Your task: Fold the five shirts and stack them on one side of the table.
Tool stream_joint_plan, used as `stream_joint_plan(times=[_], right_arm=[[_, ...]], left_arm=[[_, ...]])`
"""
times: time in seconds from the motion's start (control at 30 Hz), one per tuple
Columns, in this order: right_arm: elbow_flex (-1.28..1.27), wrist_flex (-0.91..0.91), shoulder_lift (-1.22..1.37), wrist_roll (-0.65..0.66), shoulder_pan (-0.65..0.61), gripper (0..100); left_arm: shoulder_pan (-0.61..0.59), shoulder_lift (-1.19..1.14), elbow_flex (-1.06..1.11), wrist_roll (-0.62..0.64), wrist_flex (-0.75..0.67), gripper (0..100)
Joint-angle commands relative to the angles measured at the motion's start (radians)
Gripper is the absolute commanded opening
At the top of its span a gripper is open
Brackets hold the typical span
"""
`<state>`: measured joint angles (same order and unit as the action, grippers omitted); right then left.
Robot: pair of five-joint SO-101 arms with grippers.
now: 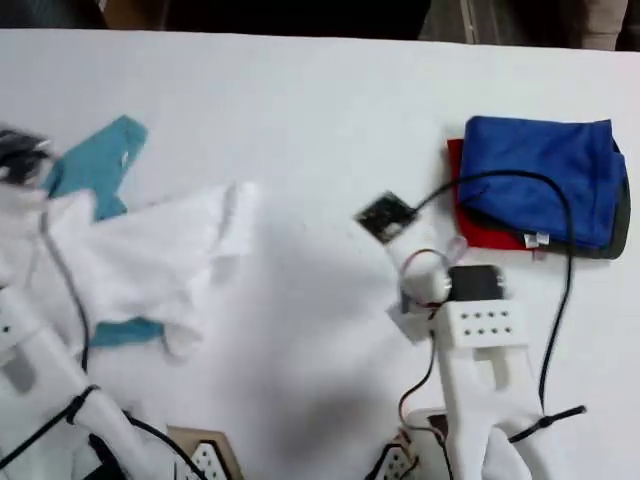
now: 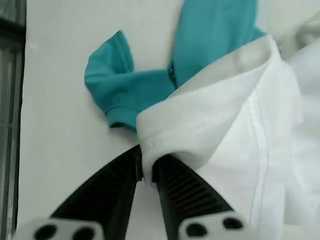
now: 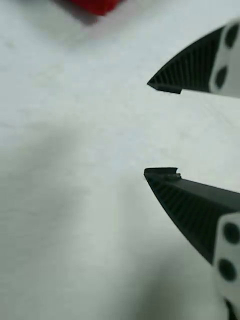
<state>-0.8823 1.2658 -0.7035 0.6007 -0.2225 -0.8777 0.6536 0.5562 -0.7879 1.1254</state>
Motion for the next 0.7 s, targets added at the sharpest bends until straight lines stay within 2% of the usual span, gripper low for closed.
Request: stream_joint_plan(times=[0.0, 0.1, 0.3, 0.47, 0.67], right_arm=[[0.044, -0.124, 0.035, -0.117, -0.206, 24.4], [0.15, -0.13, 0.17, -0.133, -0.361, 24.4], [0.436, -0.13, 0.472, -0.133, -0.567, 24.5], [0.64, -0.147, 0.725, -0.132, -0.624, 24.6], [0.802, -0.147, 0.928, -0.133, -0.688, 24.6]], left_arm=[[-0.063, 0.012, 0.061, -0.012, -0.086, 2], [-0.069, 0.012, 0.101, -0.014, -0.107, 2], [-0.11, 0.014, 0.117, -0.008, -0.112, 2], [-0.173, 0.014, 0.117, -0.012, -0.109, 2], [-0.193, 0.014, 0.124, -0.012, -0.106, 2]])
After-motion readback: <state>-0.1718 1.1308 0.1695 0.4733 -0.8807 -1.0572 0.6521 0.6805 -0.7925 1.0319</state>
